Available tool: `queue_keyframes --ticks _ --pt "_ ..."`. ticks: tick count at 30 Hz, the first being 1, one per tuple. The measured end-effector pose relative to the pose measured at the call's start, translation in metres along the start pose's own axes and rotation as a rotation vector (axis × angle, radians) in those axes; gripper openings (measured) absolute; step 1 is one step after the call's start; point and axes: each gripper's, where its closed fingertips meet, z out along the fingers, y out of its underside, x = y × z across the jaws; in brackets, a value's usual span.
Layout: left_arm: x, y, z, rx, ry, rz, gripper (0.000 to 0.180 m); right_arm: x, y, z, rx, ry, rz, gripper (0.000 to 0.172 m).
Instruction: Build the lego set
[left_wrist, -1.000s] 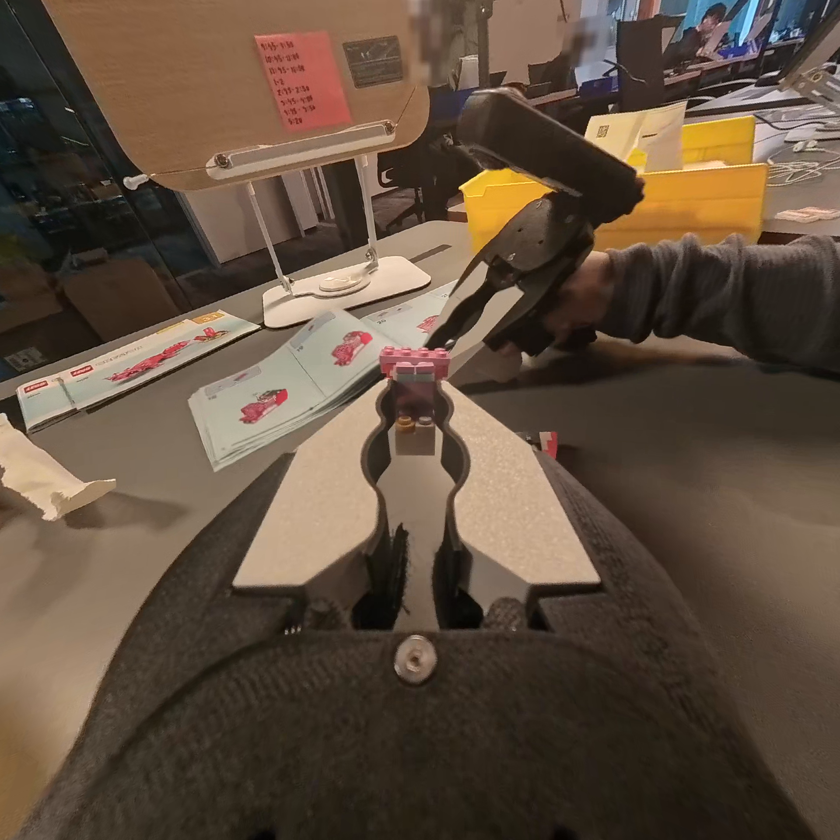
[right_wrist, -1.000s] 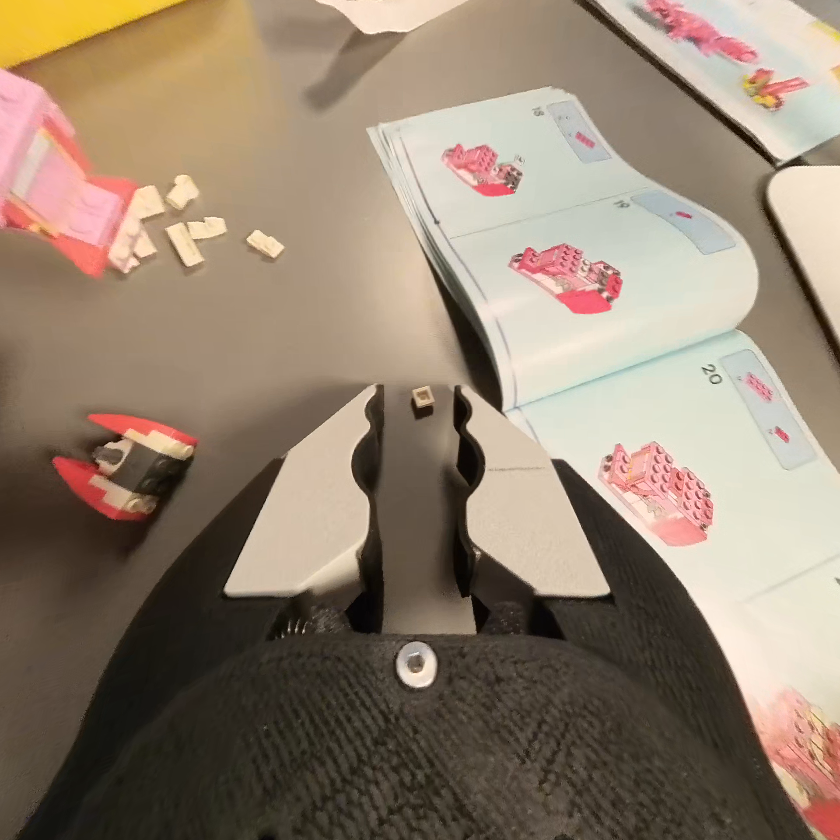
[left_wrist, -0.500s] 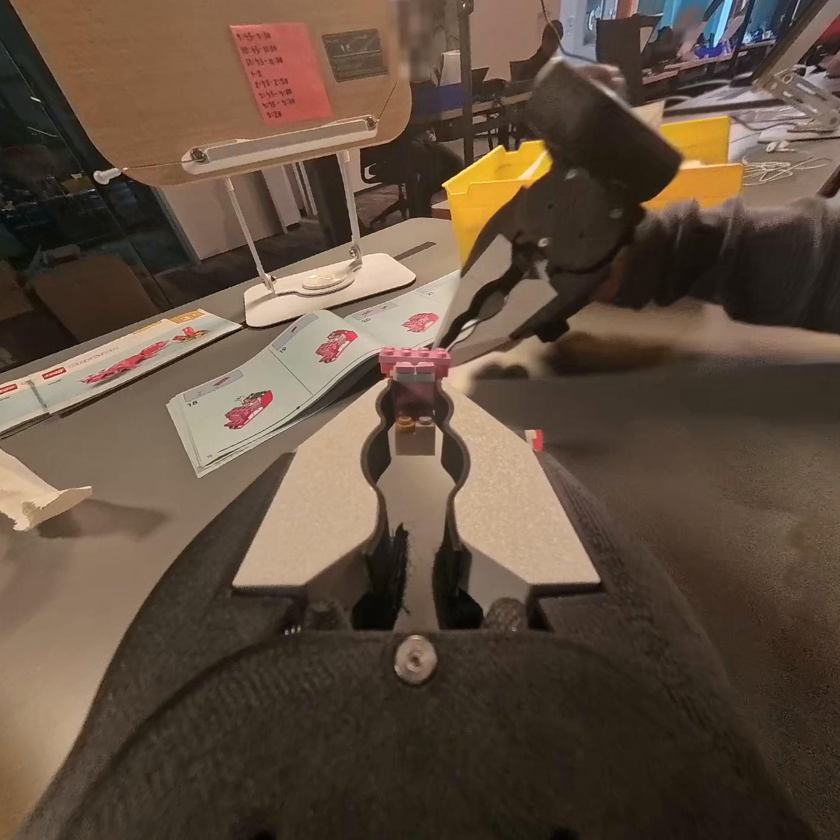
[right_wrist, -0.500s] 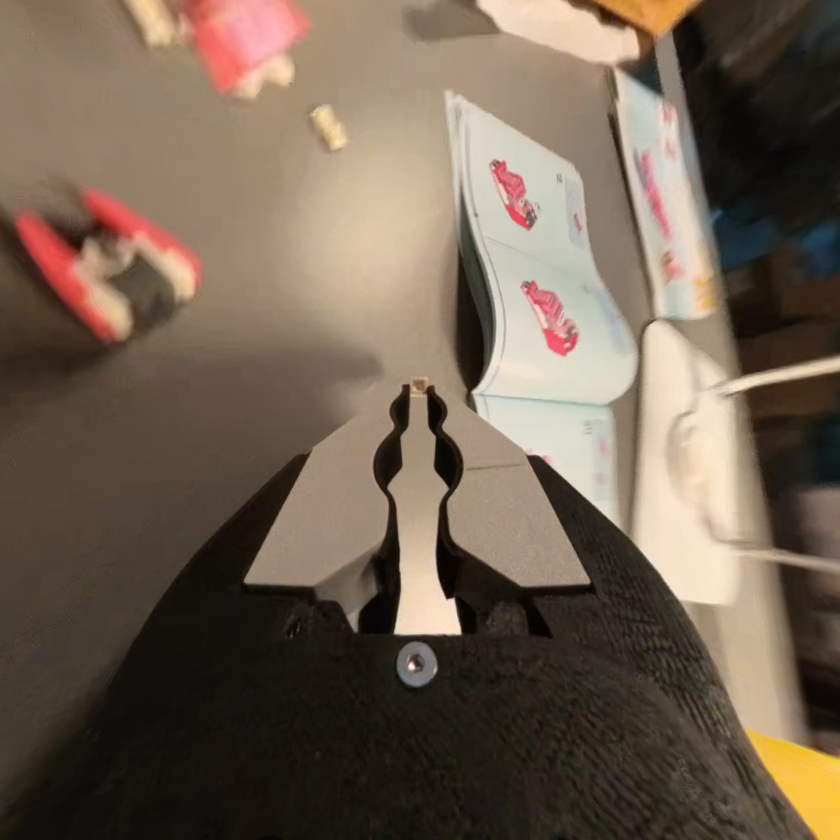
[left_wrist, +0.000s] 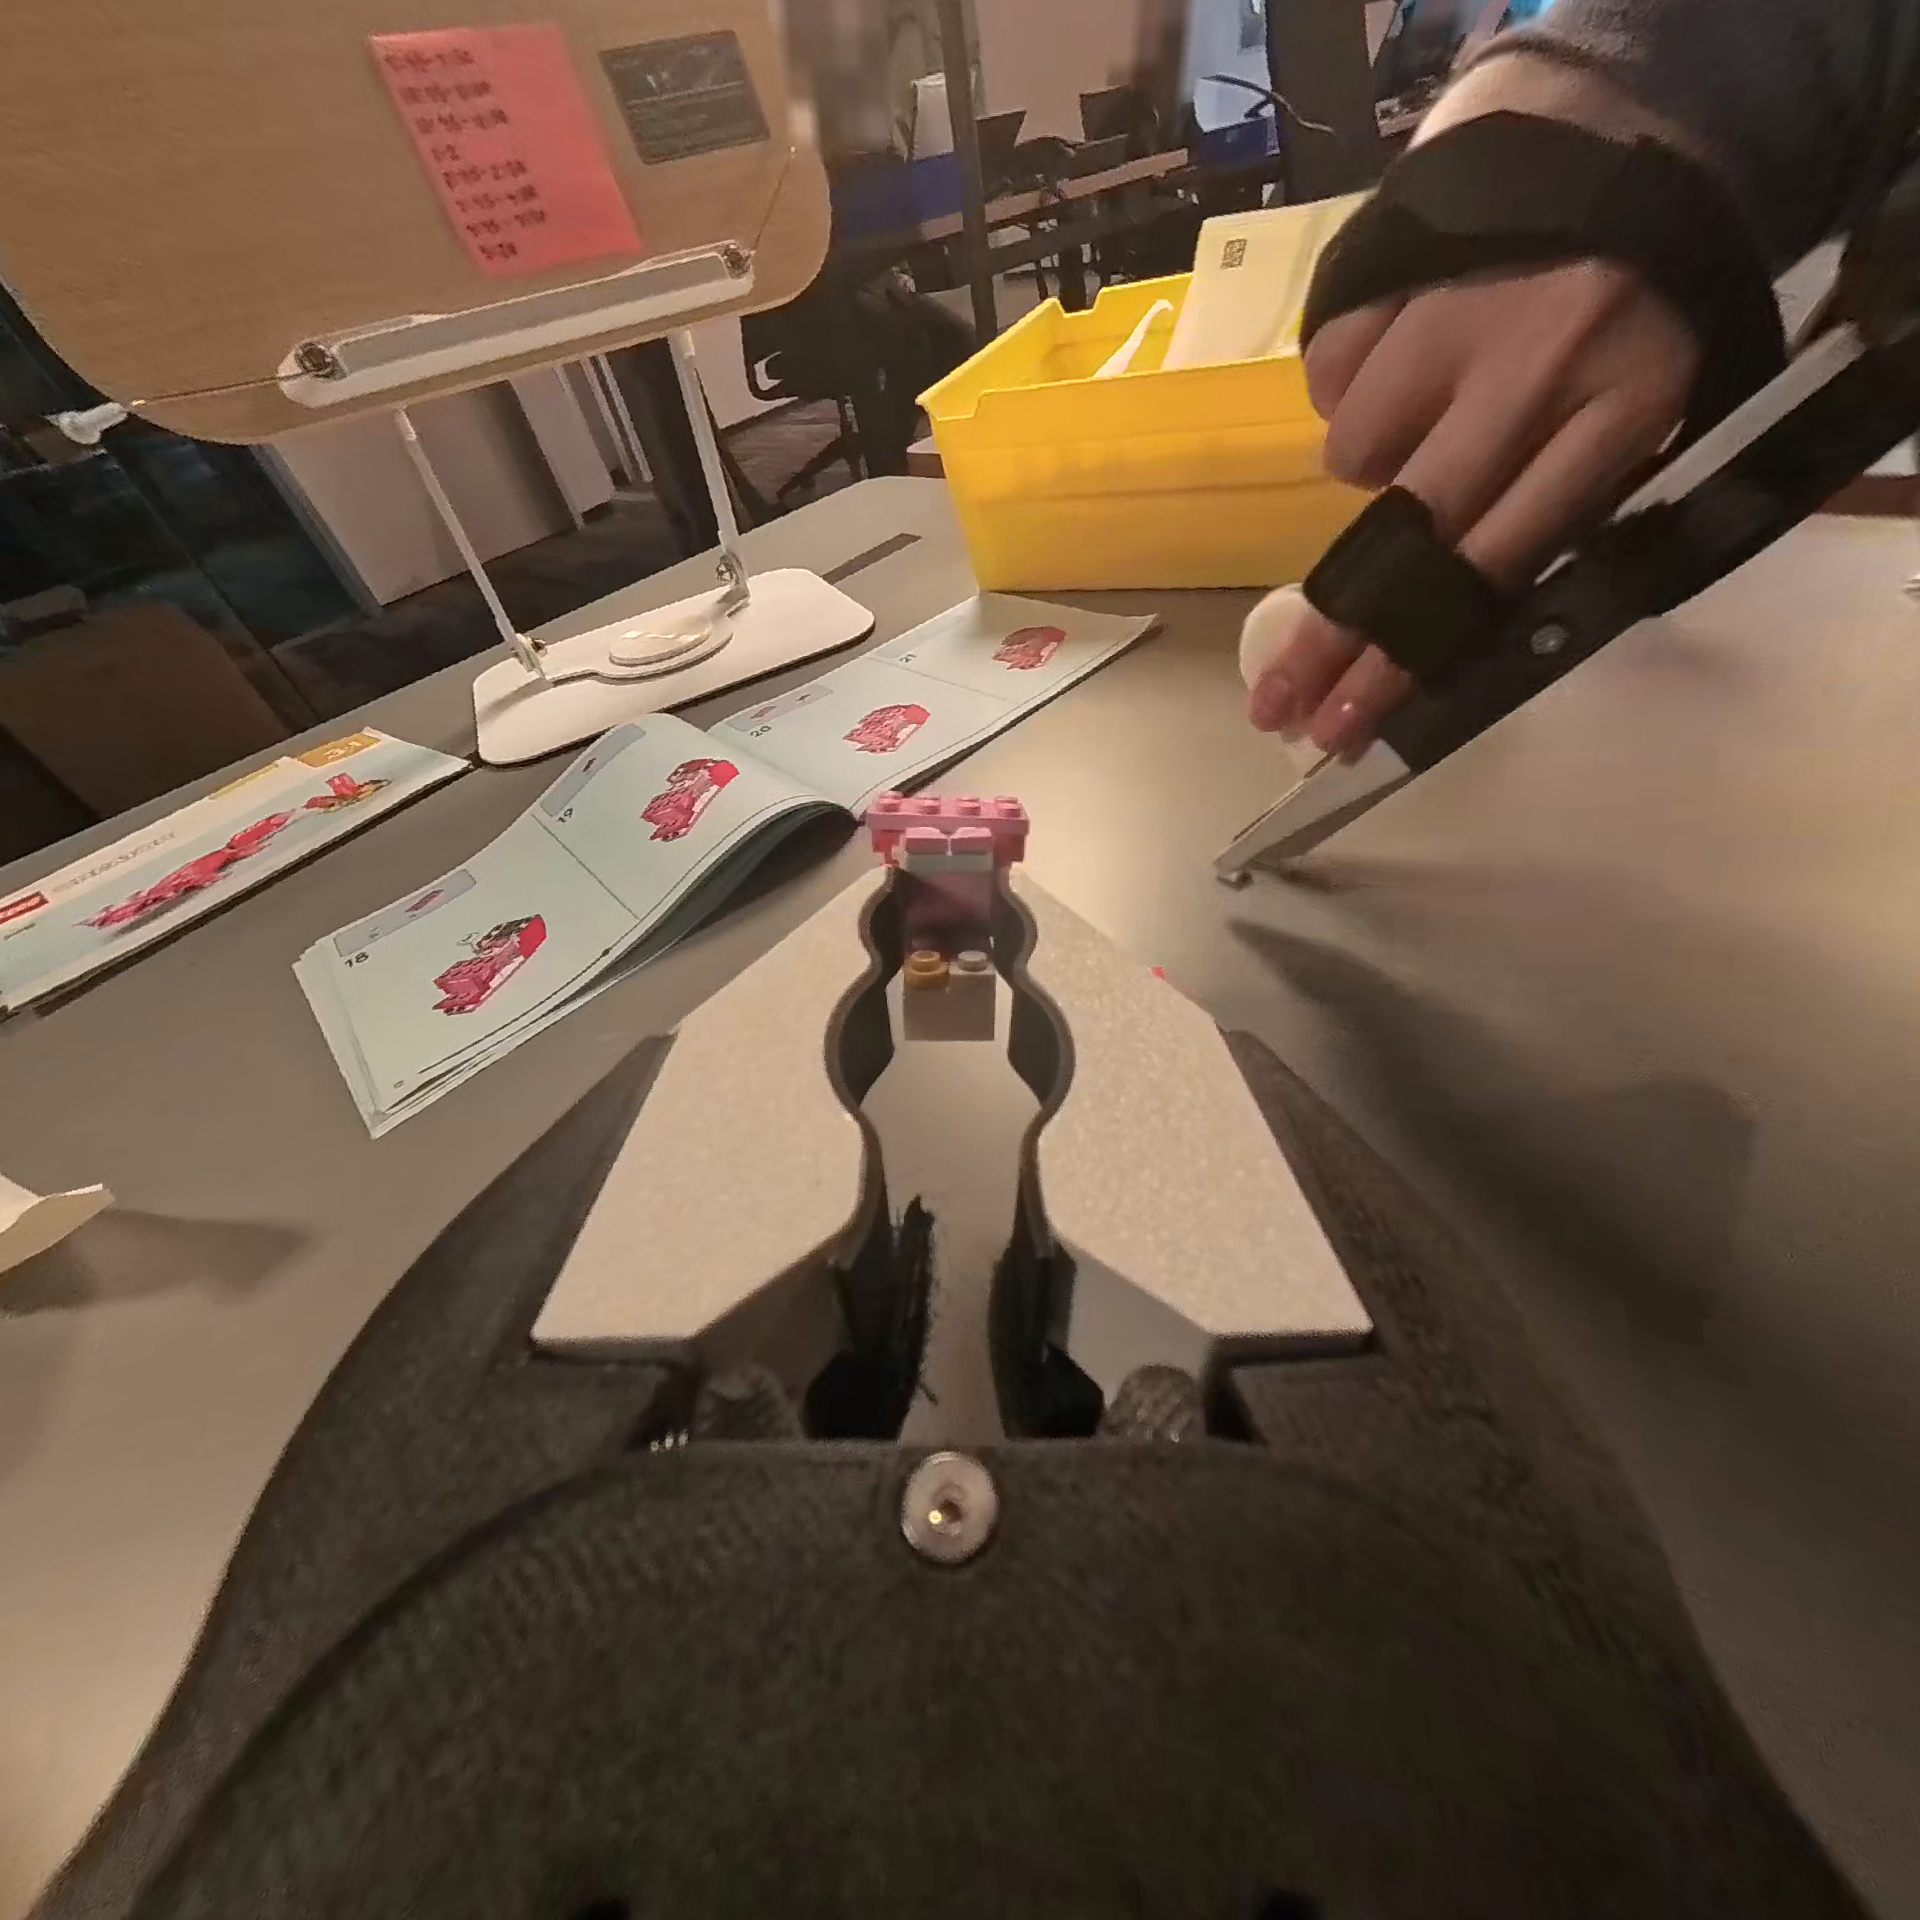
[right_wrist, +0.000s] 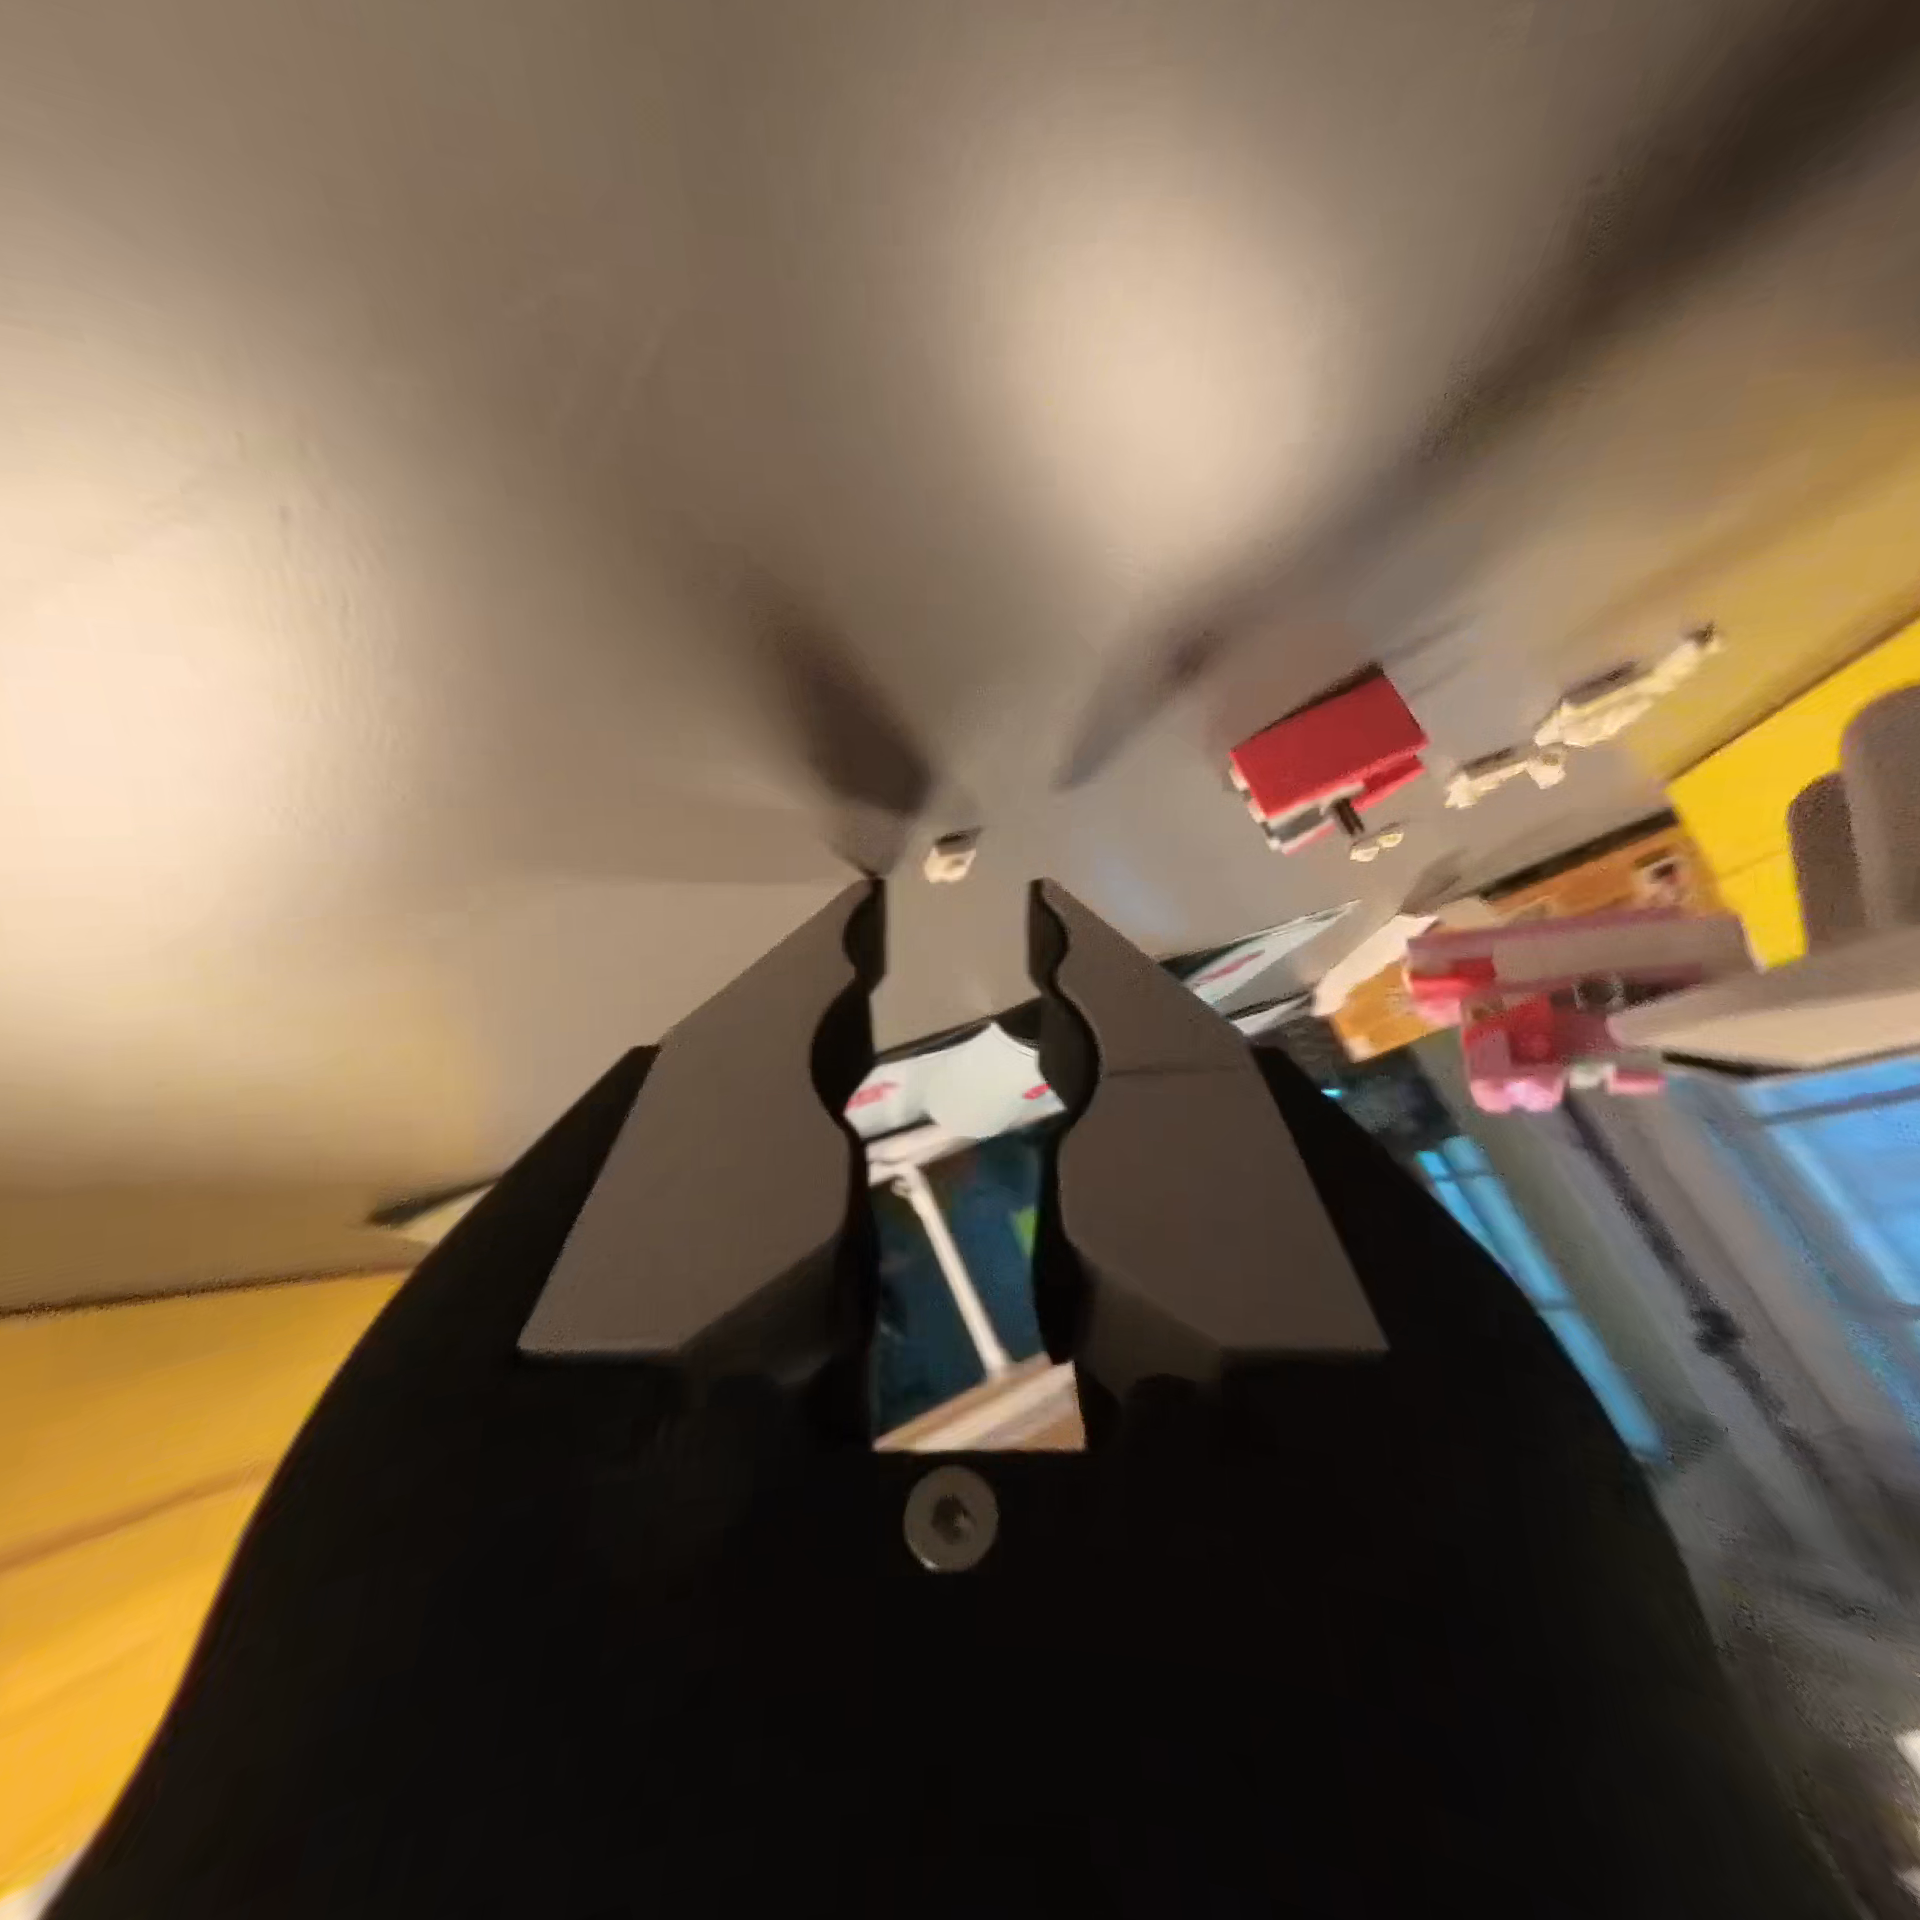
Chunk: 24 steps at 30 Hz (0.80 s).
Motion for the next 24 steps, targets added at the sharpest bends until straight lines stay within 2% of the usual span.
queue_keyframes --ticks 1,3,8,10,11,13,17,21,24 --pt "0.001 0.000 0.000 -0.002 0.003 0.003 0.015 0.001 -0.001 -0.004 0.023 -0.015 0.083 0.034" --pt "0.002 0.000 0.000 -0.001 0.008 0.002 0.015 0.006 -0.002 -0.014 0.083 -0.041 0.342 0.037" --pt "0.007 -0.002 0.000 0.012 0.048 -0.016 0.015 0.018 0.002 -0.028 0.392 -0.130 1.396 0.025" --pt "0.011 -0.003 0.001 0.015 0.072 -0.018 0.015 0.019 0.006 -0.022 0.490 -0.166 1.710 0.021" --pt "0.014 -0.003 0.001 0.018 0.086 -0.014 0.015 0.014 0.008 -0.015 0.491 -0.184 1.820 0.018" --pt "0.019 -0.004 0.001 0.021 0.110 -0.004 0.015 0.007 0.000 -0.007 0.515 -0.235 1.918 0.017" --pt "0.028 -0.004 0.001 0.023 0.153 0.019 0.015 0.004 -0.003 0.001 0.553 -0.212 1.986 0.014" --pt "0.035 -0.006 0.001 0.033 0.190 0.034 0.015 0.004 -0.002 0.005 0.564 -0.212 1.978 0.006" --pt "0.041 -0.007 0.001 0.043 0.222 0.044 0.015 0.026 0.011 -0.011 0.684 -0.125 1.951 0.005"
